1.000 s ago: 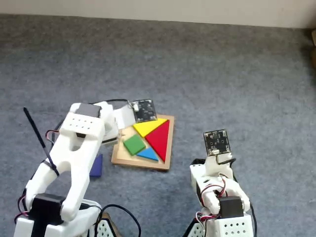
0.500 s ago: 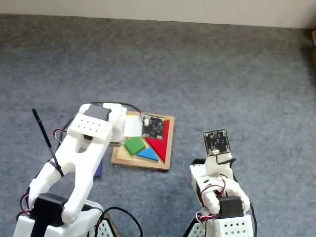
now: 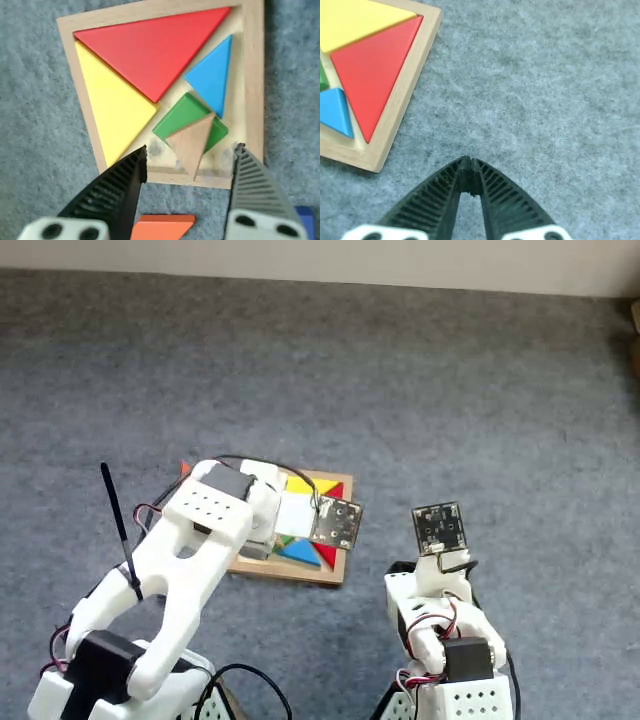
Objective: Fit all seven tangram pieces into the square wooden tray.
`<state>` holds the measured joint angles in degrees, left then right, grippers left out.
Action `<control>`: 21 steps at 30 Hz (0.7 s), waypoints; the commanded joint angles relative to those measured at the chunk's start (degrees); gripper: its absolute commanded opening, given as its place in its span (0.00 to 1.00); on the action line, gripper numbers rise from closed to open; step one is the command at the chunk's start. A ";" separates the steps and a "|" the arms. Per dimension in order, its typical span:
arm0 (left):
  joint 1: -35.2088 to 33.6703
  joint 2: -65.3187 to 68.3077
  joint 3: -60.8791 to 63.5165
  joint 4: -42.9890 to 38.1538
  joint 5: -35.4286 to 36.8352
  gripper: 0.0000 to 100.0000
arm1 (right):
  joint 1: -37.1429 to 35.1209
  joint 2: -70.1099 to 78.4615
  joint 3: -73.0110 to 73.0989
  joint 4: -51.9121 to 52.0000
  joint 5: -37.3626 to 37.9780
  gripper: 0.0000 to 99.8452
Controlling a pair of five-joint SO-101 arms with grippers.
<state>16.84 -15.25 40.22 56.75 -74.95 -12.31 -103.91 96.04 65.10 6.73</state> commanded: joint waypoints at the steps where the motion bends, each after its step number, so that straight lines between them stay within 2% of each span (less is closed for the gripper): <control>1: -0.13 -1.71 -0.57 -3.96 -2.73 0.29 | 1.19 -0.57 6.20 0.13 -0.26 0.01; 7: -5.14 -2.15 -0.84 -3.69 -2.20 0.28 | 1.19 -0.57 6.20 0.13 -0.26 0.01; 13: -12.09 -1.98 -0.31 -3.69 3.25 0.28 | 1.19 -0.57 6.20 0.13 -0.26 0.01; 16: -13.23 -1.63 1.63 -4.31 7.38 0.28 | 1.19 -0.57 6.20 0.13 -0.26 0.01; 21: -13.05 -1.89 7.34 -12.92 14.33 0.28 | 1.19 -0.57 6.20 0.22 -0.26 0.01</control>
<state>4.44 -15.25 44.79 50.33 -65.98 -12.31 -103.91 96.04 65.10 6.73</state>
